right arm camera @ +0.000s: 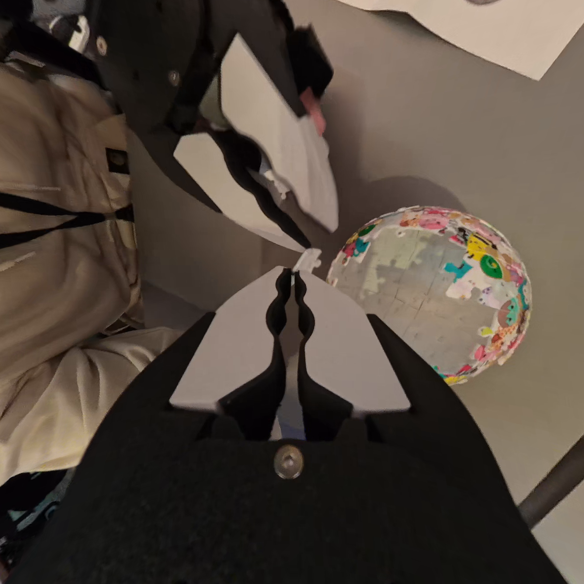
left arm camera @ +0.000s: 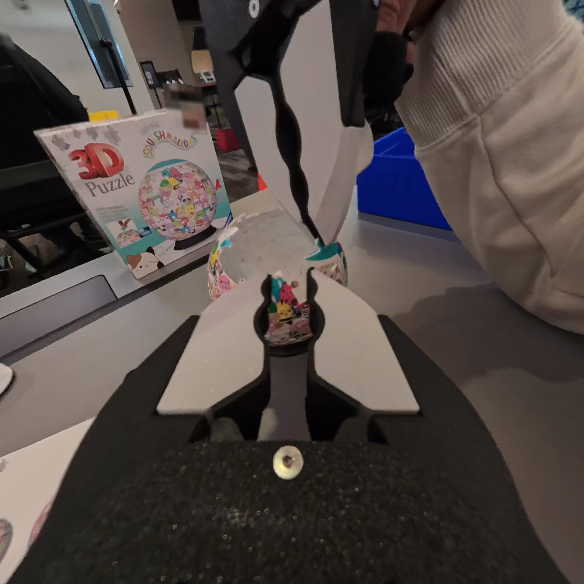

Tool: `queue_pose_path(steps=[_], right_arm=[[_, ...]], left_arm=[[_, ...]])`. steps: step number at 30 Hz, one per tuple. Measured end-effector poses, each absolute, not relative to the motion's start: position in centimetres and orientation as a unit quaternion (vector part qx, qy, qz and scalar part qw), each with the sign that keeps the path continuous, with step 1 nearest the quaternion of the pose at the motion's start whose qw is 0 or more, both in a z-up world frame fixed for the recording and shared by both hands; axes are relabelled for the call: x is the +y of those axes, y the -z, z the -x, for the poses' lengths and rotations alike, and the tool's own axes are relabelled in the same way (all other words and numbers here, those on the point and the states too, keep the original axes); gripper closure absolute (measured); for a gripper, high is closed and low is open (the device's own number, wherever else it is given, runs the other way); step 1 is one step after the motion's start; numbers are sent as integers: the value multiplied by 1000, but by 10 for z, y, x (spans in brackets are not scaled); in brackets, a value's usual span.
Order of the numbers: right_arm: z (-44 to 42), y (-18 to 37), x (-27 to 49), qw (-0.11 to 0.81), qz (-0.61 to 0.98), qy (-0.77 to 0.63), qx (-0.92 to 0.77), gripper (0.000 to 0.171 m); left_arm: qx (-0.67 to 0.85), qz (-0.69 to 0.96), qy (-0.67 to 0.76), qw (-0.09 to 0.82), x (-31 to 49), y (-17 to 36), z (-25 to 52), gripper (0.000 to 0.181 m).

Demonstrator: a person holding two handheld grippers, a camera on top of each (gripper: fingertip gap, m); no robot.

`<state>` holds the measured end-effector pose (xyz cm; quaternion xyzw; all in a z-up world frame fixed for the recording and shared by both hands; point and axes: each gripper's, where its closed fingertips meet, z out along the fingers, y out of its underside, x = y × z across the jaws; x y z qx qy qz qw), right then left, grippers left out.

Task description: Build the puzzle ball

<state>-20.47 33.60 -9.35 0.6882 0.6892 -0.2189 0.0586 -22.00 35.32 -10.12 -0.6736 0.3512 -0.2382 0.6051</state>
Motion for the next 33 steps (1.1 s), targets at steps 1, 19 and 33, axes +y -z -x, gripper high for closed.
queue_pose_path(steps=[1,19,33], right_arm=[[201,91,337,52,-688,214,692,169],[244,40,316,-110,-554,372,737,167],[249,38,317,-187,-532,305,768,154]], left_arm=[[355,669,245,606,352,98,221,158],[328,582,565,484,304,52,226,179],[272,575,642,429,308,52,235,179]])
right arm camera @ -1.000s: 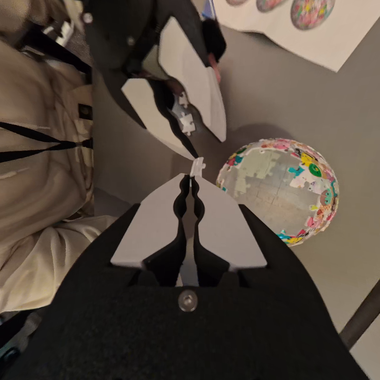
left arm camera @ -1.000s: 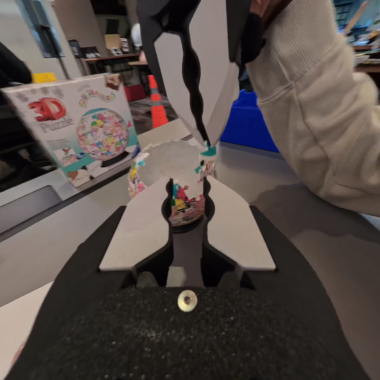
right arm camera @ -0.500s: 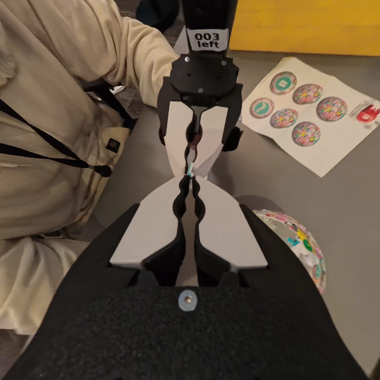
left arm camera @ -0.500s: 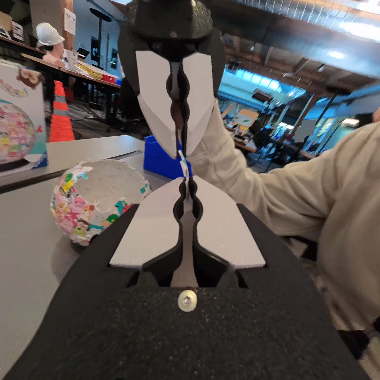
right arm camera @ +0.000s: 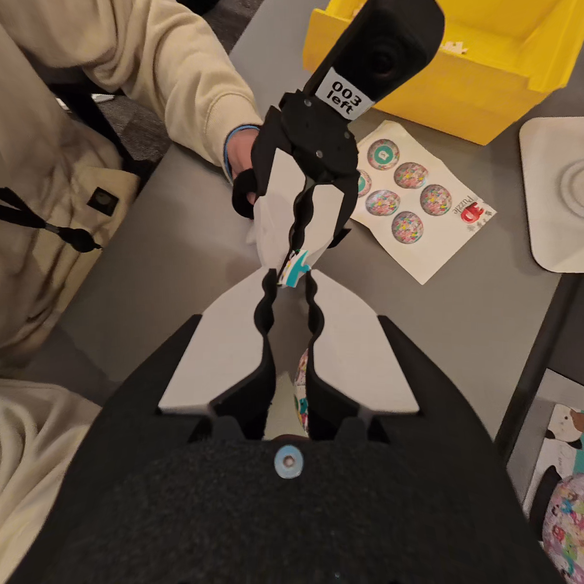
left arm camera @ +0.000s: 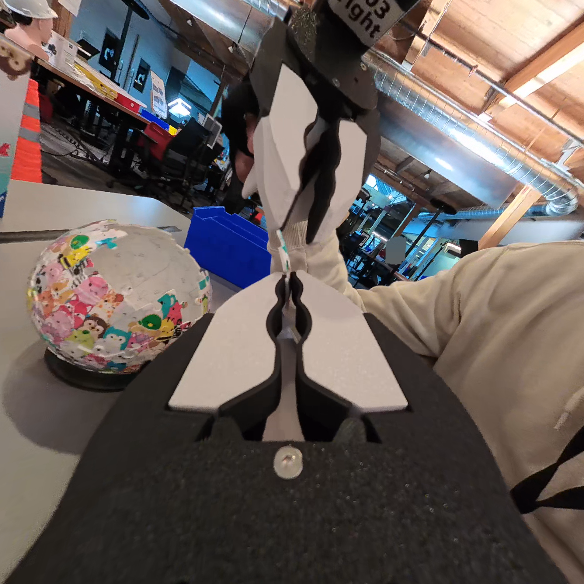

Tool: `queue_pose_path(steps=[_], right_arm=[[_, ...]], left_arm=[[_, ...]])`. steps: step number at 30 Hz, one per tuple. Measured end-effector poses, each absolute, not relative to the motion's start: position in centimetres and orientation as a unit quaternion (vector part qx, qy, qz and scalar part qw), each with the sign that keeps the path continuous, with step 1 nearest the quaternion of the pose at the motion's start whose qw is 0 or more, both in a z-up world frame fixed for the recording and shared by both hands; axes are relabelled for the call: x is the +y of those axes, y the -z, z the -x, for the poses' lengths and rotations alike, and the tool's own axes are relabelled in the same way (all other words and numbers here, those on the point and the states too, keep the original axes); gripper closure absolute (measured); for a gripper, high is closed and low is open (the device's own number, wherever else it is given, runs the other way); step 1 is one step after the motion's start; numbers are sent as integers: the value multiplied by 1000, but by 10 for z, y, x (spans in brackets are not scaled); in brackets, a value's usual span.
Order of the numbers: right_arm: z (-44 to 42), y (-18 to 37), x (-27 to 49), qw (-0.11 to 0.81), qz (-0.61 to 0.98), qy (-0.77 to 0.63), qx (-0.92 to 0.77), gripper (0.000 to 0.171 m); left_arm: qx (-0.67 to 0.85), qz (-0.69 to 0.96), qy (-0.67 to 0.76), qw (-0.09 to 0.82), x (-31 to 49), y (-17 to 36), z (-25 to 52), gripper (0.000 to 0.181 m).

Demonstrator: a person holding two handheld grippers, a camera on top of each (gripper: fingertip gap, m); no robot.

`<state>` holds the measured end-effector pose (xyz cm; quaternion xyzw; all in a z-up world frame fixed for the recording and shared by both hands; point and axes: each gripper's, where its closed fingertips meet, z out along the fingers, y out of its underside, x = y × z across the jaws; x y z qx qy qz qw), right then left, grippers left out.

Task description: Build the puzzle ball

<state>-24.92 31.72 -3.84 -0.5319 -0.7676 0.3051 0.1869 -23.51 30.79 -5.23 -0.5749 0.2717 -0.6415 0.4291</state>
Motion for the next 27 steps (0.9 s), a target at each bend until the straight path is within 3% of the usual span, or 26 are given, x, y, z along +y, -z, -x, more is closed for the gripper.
queue_pose_path(steps=[6,24,27], right_arm=[[248,49,314,129,559,-319,-754,164],[246,56,323,98,596,-324,-729,169],[243,55,328,100,608,-324,-718,169]], left_arm=[[287,576,626,441,306,52,234,179],[297,603,581,458,316,64,234,179],[294,622,544,480,325,70,237,162]])
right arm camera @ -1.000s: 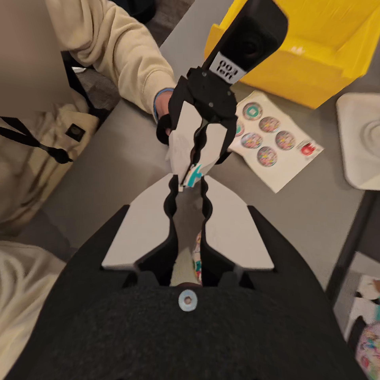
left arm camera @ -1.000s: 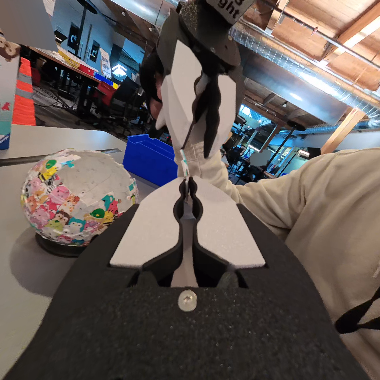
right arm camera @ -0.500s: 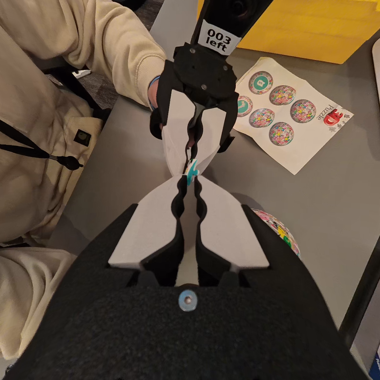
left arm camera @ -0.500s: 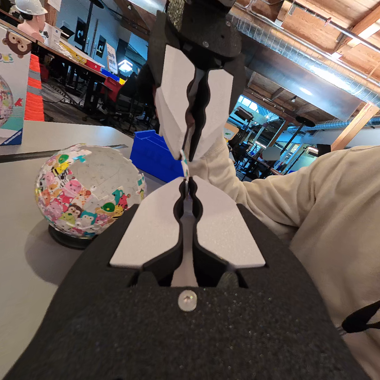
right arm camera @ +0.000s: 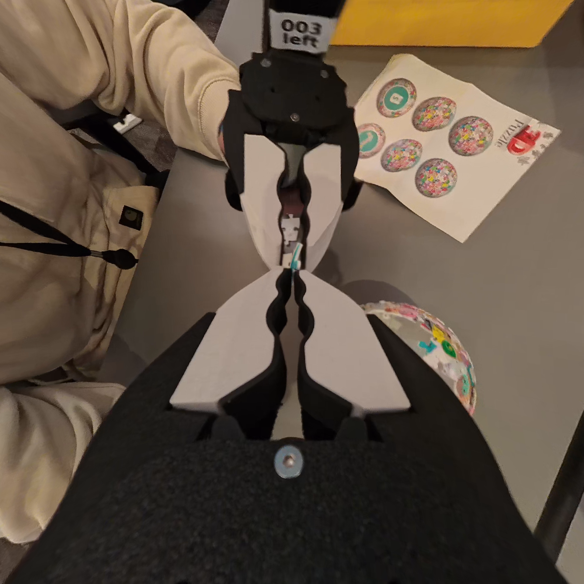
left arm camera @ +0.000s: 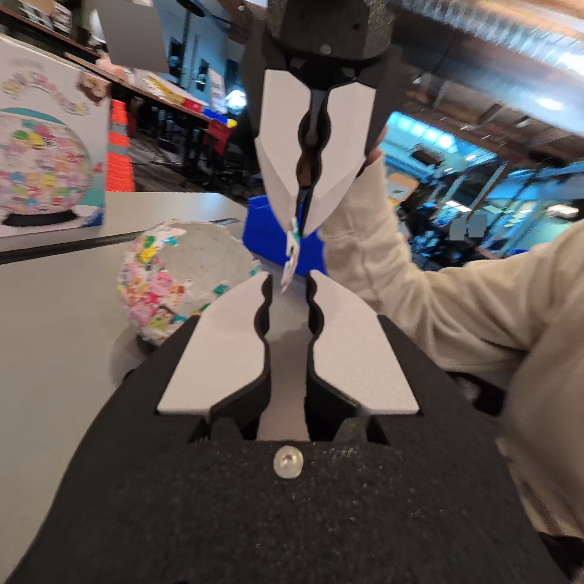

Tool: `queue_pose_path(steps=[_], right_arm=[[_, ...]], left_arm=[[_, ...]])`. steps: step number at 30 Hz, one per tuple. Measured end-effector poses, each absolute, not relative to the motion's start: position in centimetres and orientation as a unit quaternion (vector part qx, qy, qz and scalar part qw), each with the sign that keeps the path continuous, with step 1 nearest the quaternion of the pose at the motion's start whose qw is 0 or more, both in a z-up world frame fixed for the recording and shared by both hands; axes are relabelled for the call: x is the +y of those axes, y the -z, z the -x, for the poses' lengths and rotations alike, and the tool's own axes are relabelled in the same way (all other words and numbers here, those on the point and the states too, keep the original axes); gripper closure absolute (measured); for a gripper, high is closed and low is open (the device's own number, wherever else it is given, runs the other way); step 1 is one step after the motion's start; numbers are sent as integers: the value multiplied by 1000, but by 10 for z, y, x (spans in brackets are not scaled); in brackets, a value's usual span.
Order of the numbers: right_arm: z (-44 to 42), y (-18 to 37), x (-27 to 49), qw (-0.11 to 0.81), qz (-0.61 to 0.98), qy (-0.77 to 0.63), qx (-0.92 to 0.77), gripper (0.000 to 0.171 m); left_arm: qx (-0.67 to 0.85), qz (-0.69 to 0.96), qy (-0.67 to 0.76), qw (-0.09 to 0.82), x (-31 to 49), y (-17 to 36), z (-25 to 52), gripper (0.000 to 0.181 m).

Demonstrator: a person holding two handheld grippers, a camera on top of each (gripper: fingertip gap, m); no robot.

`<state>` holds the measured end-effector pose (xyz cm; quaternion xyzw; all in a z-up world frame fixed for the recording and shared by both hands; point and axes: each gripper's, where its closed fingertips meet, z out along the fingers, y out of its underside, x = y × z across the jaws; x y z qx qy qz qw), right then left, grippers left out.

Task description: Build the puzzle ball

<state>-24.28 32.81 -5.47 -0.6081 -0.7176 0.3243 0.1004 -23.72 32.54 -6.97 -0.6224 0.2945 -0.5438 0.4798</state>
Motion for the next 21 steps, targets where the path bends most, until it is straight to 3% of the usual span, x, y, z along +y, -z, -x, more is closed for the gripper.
queue_pose_path(steps=[3,9,21], right_arm=[[226,59,339,93,650,-320,-683,169],[203,85,350,49,705,-311,-635,169],[196,112,361,8,732,-275,-624,169]], left_arm=[[307,657,445,526,340,84,245,158],[331,684,350,548,344,104,232,181],[321,715,328,528,357,123,216,181]])
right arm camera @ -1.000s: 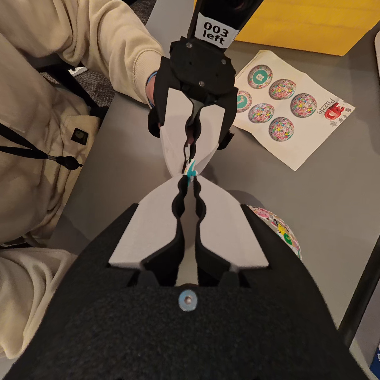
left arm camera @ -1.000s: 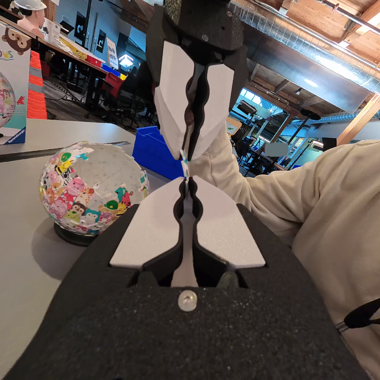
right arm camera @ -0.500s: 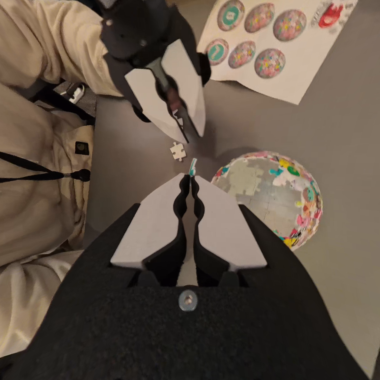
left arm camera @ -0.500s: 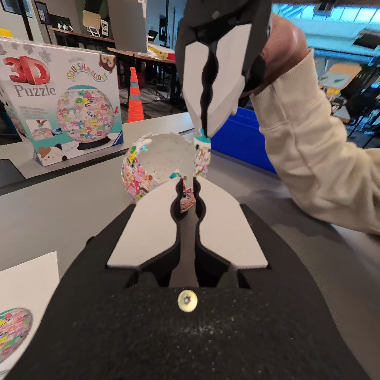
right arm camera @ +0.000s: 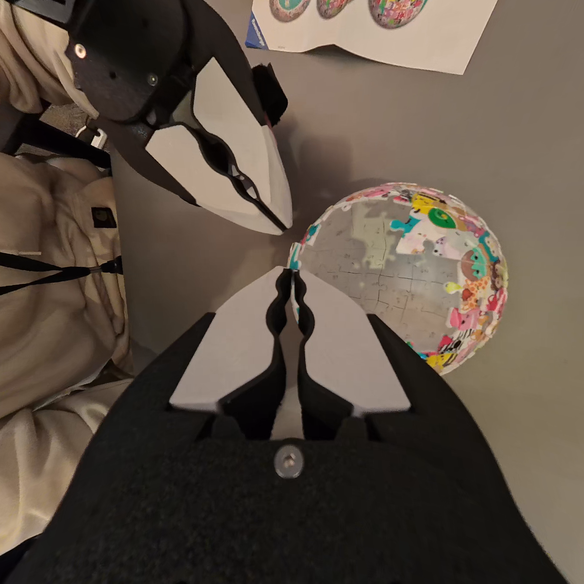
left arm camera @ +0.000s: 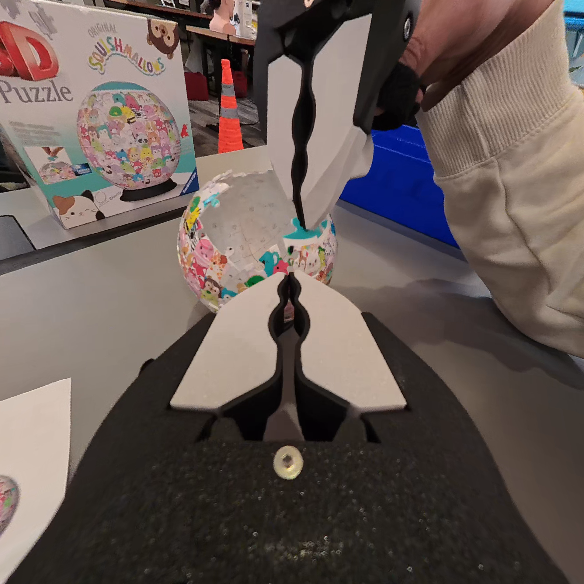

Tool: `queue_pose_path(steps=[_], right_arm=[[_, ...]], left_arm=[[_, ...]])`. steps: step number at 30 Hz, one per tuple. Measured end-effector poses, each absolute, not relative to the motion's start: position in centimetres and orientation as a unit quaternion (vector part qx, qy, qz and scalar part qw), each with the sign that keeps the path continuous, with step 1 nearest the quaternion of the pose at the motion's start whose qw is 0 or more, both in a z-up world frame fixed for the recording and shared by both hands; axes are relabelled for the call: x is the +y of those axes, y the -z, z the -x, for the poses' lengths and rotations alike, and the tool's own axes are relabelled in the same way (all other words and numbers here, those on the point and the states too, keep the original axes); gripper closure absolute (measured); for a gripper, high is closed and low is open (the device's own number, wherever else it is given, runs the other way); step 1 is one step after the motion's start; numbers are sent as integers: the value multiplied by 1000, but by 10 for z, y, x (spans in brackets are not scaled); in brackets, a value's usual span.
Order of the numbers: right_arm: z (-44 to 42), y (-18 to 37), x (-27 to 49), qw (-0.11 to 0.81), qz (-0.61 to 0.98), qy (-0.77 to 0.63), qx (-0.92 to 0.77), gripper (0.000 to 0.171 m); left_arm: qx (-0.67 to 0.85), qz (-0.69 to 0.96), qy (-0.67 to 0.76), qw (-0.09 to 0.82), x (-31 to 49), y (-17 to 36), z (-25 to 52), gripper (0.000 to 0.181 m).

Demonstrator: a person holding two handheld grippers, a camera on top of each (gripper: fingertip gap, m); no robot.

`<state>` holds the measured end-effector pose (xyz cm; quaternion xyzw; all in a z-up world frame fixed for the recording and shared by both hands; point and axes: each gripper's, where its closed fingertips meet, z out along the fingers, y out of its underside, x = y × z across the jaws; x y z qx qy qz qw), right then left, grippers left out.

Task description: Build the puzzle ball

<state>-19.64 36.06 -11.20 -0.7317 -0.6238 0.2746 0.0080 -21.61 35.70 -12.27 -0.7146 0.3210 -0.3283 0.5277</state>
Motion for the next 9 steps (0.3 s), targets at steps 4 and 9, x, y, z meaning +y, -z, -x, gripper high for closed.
queue_pose_path(steps=[4,9], right_arm=[[195,112,361,7,734,-271,-623,169],[196,114,365,12,734,-267,-625,169]], left_arm=[[322,713,325,532,359,122,215,181],[333,707,320,536,359,118,209,181]])
